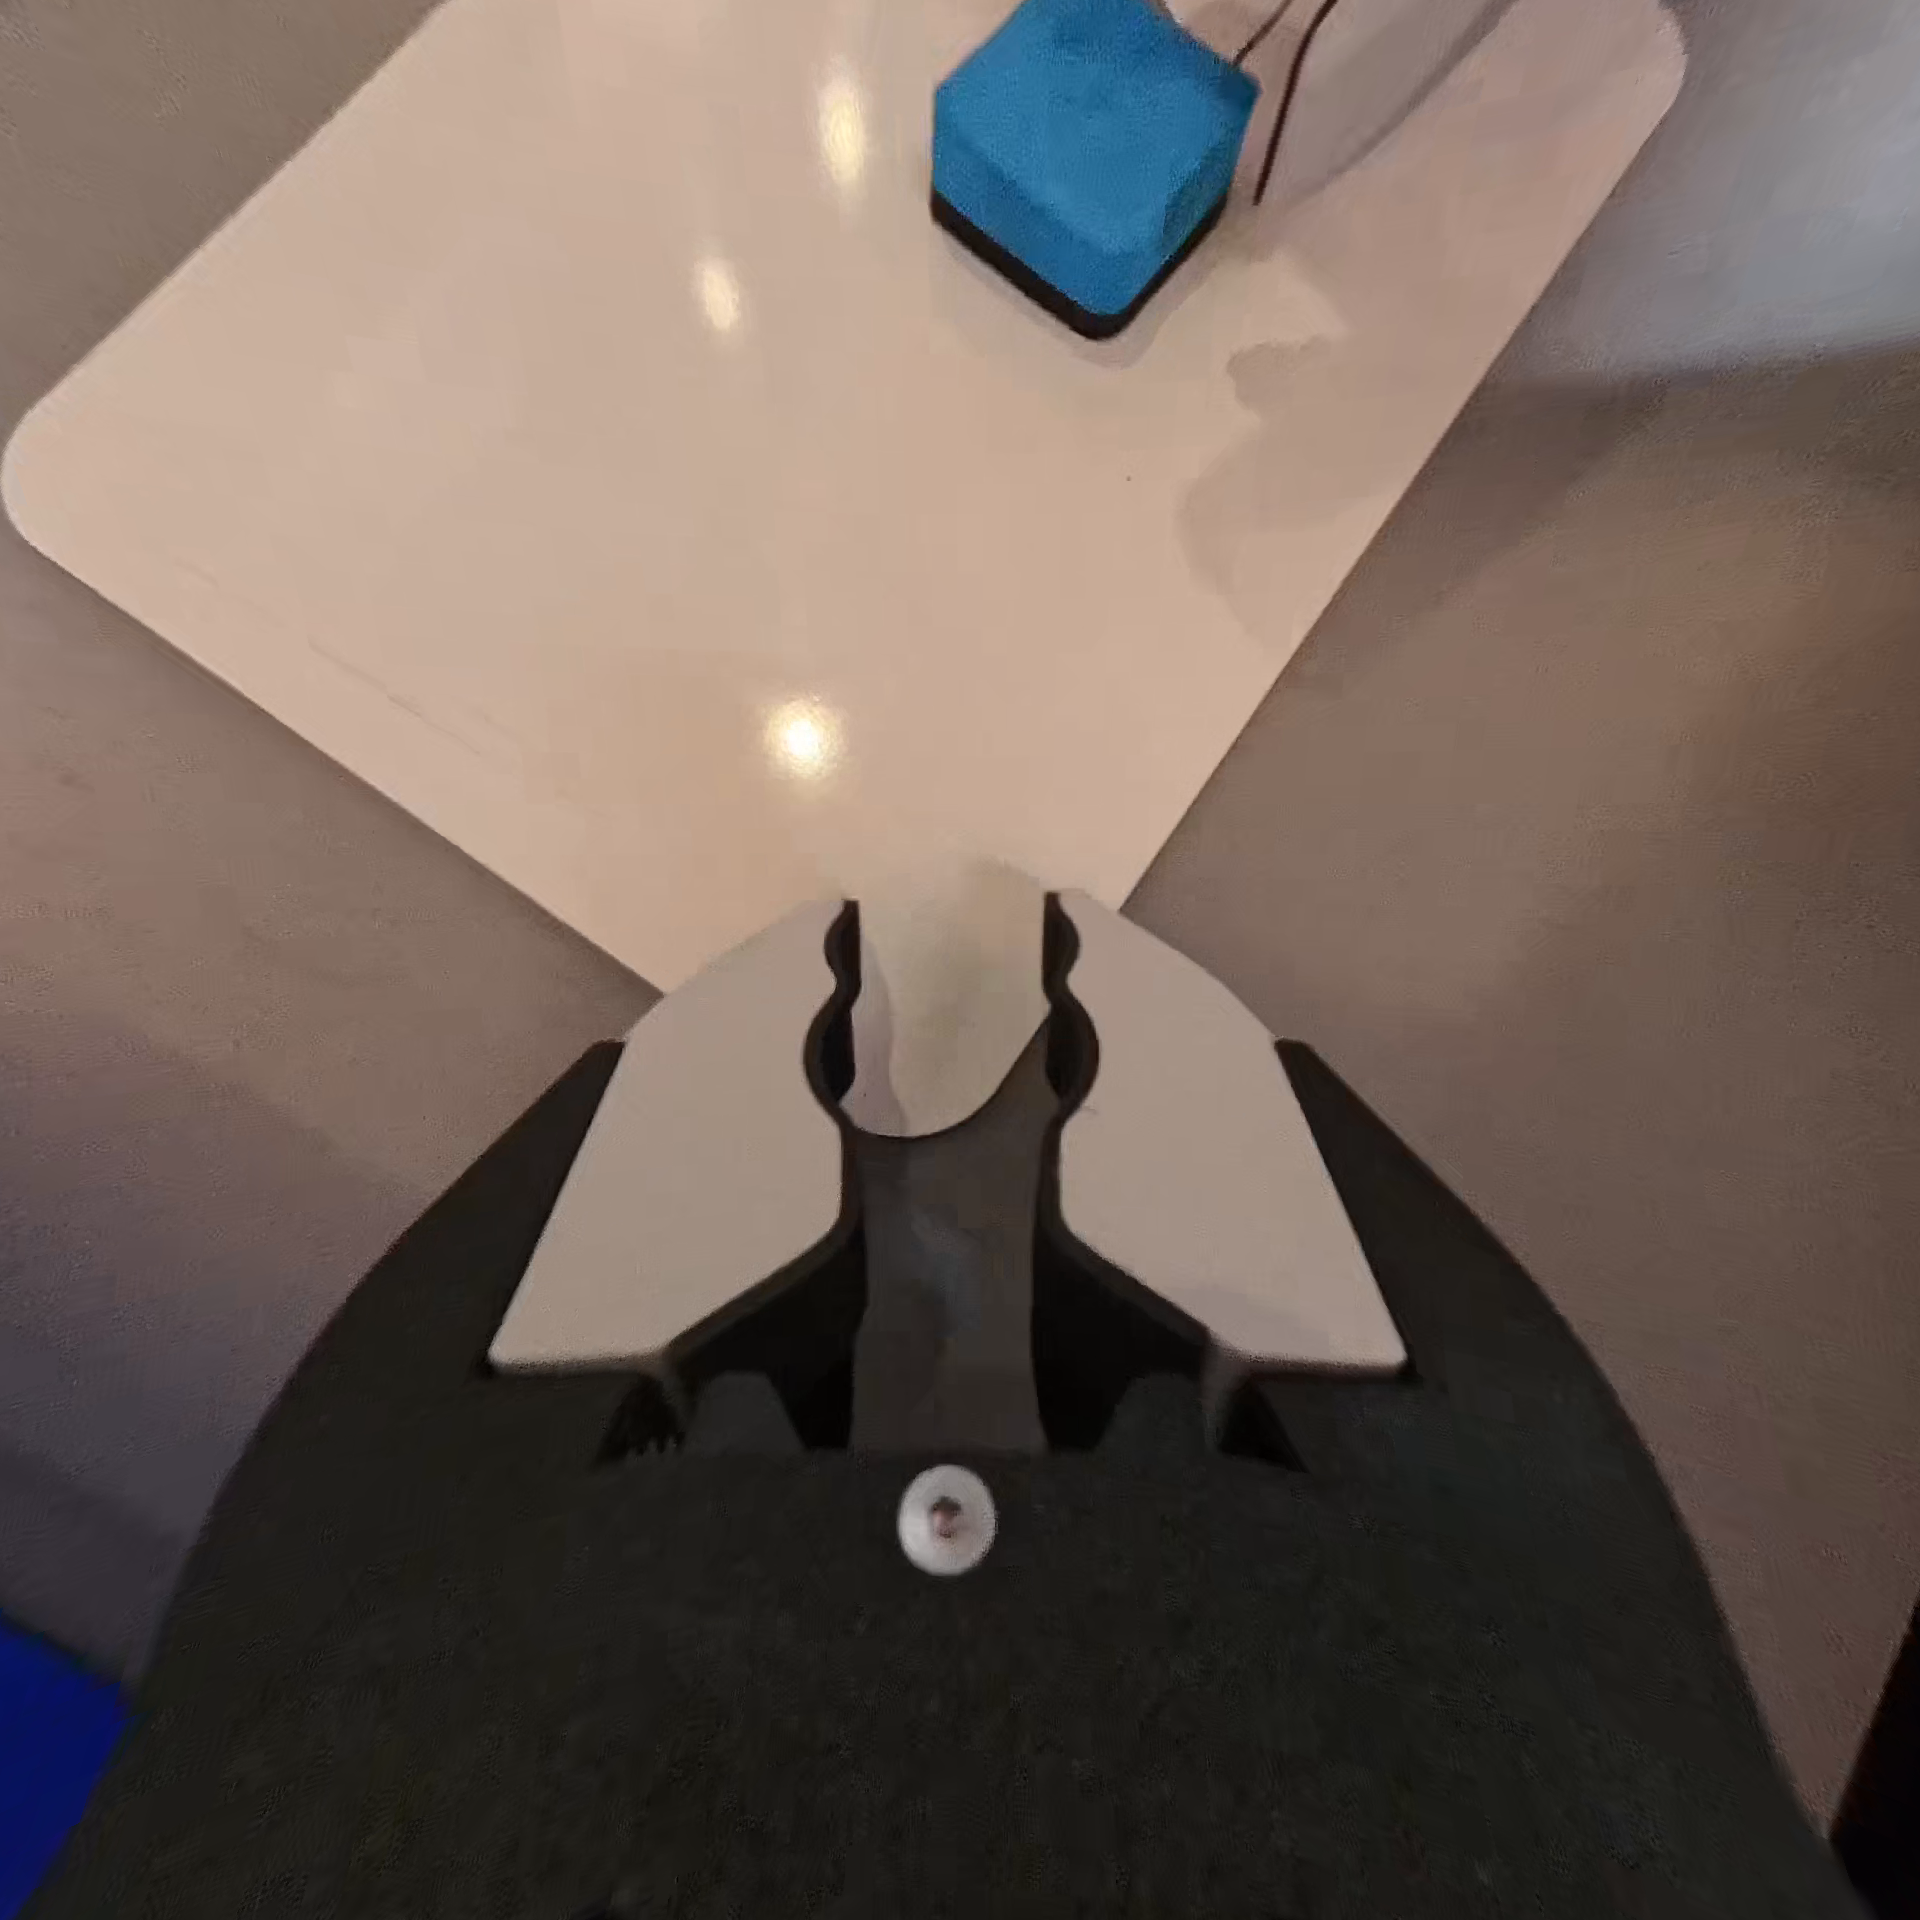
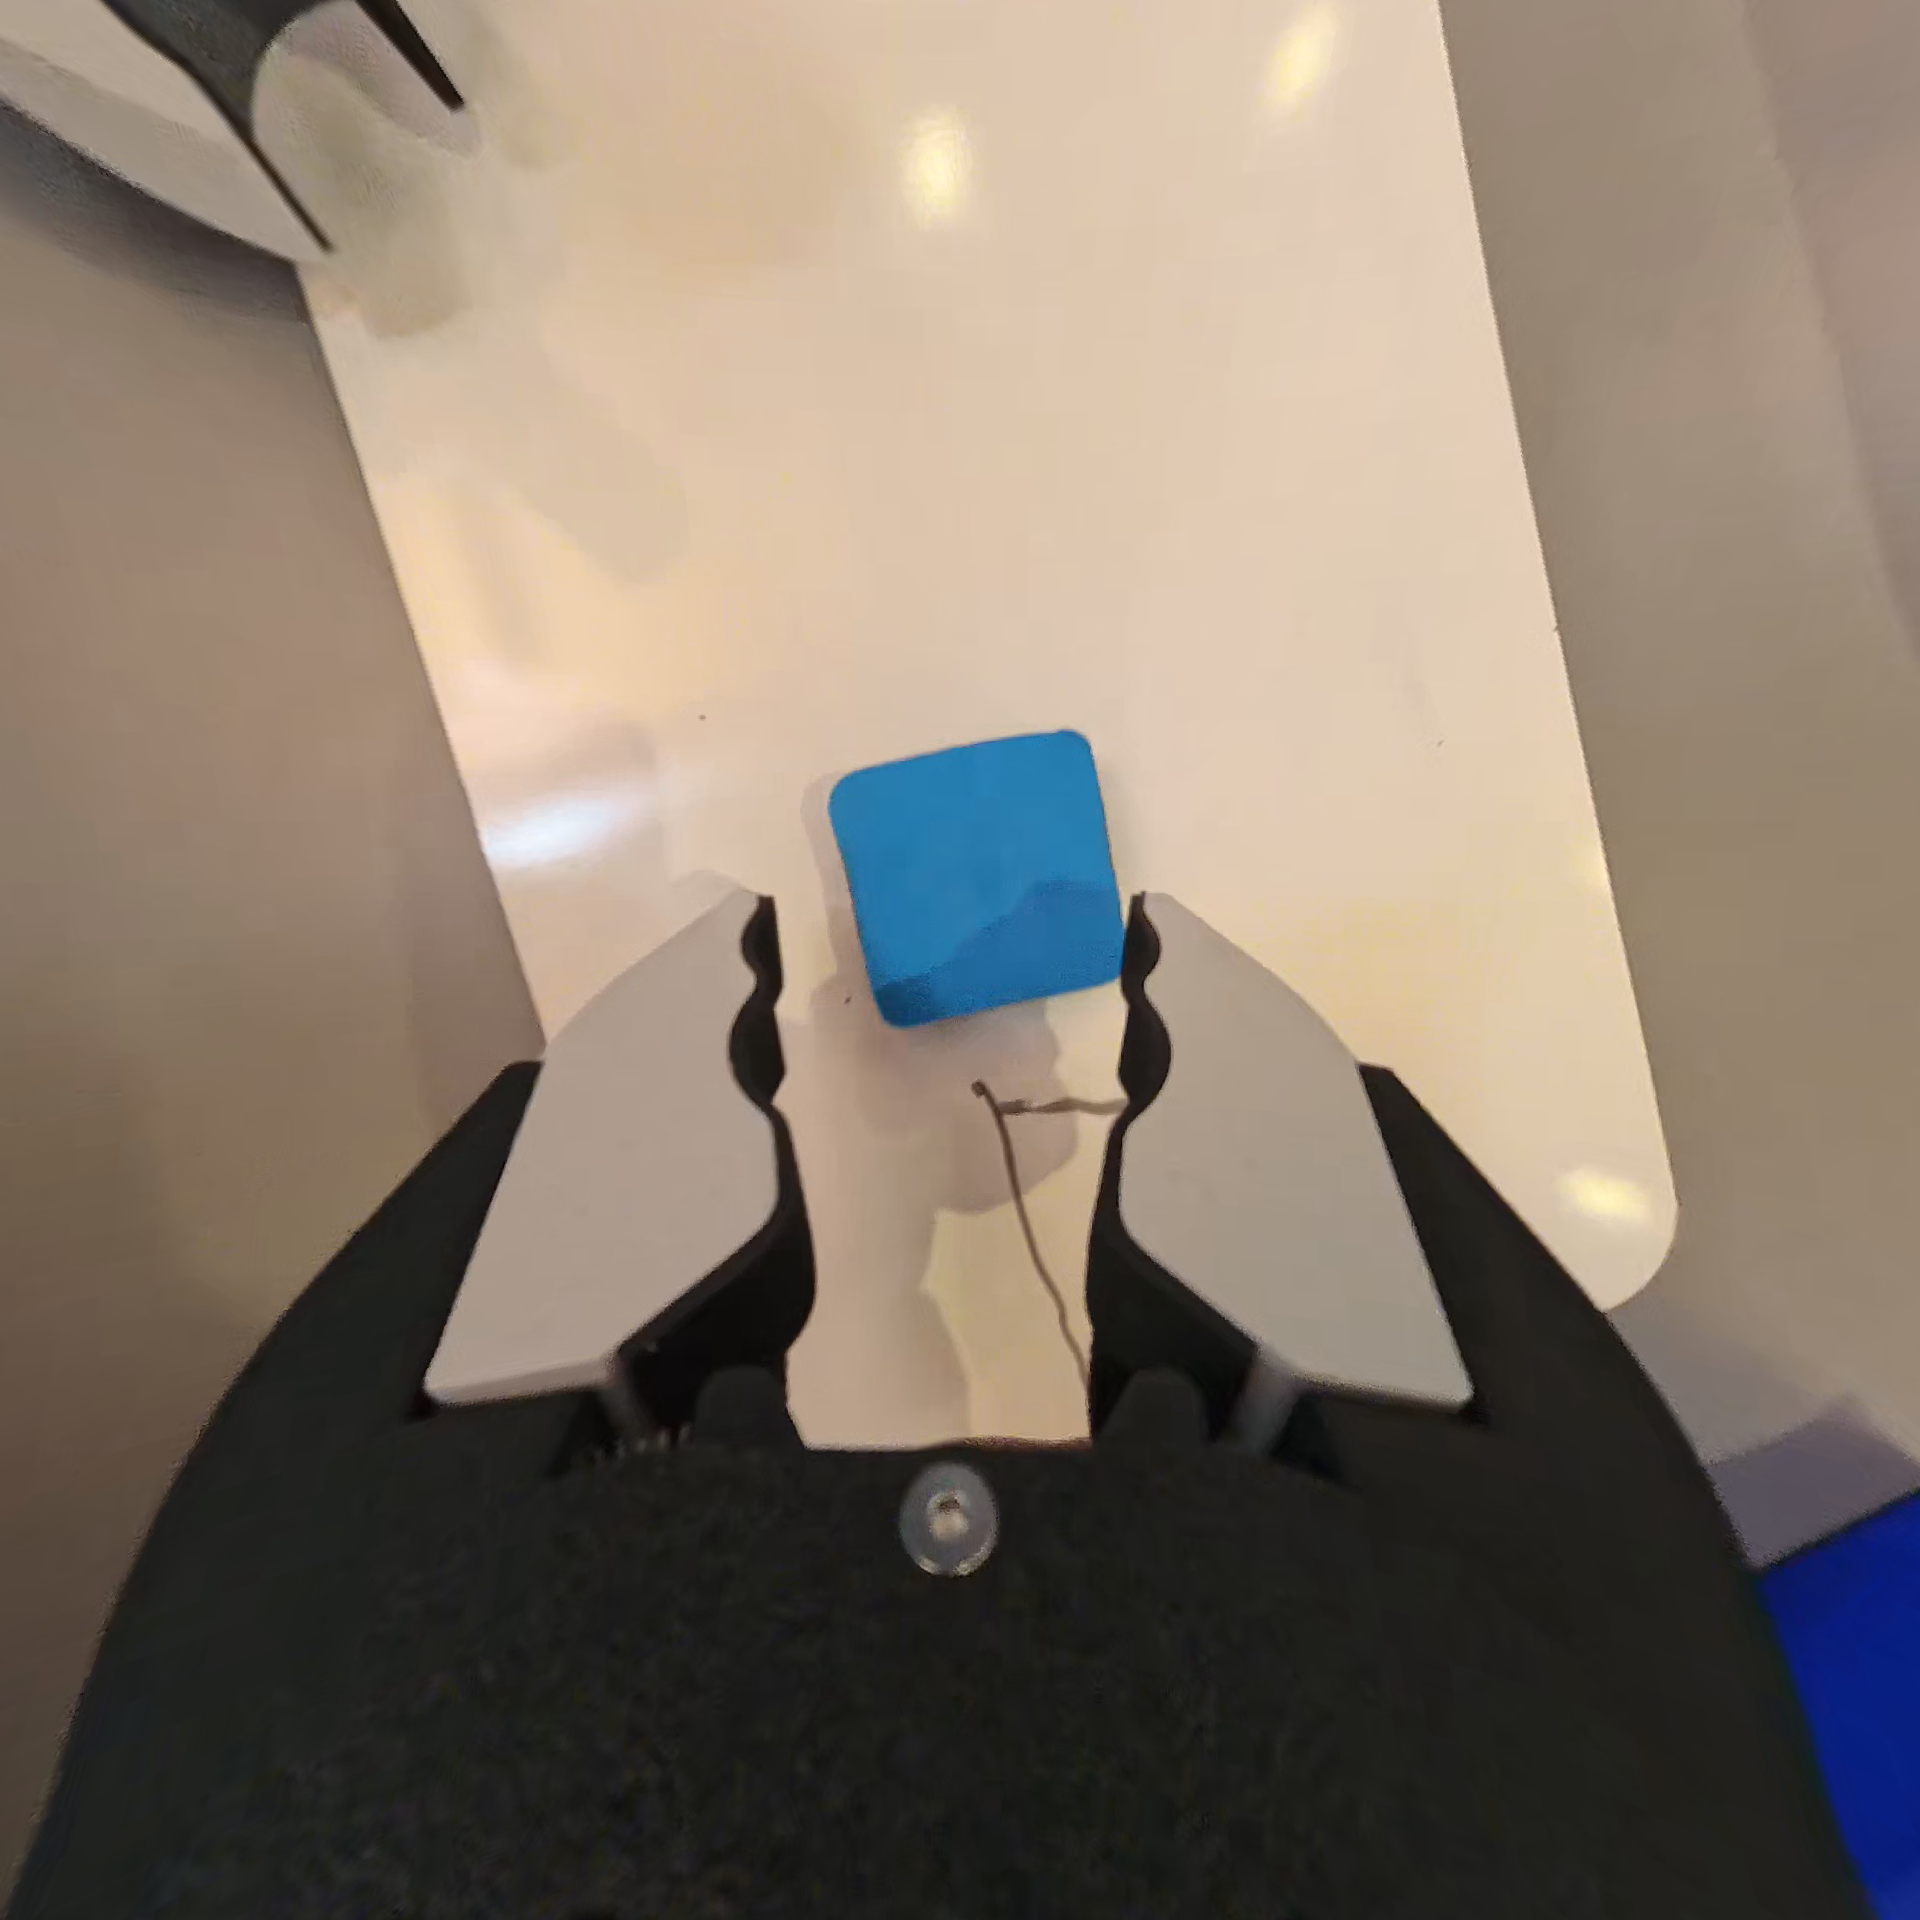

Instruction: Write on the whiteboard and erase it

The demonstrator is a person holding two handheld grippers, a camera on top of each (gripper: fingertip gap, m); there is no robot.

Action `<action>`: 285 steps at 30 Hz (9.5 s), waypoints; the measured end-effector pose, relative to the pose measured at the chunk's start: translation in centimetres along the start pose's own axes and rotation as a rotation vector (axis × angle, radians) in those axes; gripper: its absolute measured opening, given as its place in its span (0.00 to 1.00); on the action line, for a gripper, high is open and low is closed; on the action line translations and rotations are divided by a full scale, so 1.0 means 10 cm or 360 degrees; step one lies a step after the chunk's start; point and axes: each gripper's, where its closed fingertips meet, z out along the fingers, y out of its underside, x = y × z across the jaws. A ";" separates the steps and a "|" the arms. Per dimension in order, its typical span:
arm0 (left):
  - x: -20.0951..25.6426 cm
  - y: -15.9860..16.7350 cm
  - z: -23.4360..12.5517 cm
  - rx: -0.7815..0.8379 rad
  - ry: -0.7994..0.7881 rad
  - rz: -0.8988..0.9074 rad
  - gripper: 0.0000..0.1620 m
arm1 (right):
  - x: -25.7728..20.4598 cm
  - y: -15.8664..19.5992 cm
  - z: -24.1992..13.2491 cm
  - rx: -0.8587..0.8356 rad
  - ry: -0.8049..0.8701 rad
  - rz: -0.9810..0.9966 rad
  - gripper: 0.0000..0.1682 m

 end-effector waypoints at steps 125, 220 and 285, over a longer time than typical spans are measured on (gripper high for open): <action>0.09 0.28 -0.02 -0.0158 -0.0063 0.0082 0.43 | -0.12 0.20 0.14 -0.0454 0.0246 0.0611 0.31; 0.00 -1.10 0.59 -0.0512 0.0028 0.0876 0.46 | -0.62 0.70 -0.72 0.0908 0.0258 0.0621 0.34; 0.05 0.50 -0.23 0.0024 -0.0364 -0.0178 0.43 | 2.06 2.07 -1.98 -0.0076 0.0688 0.1456 0.33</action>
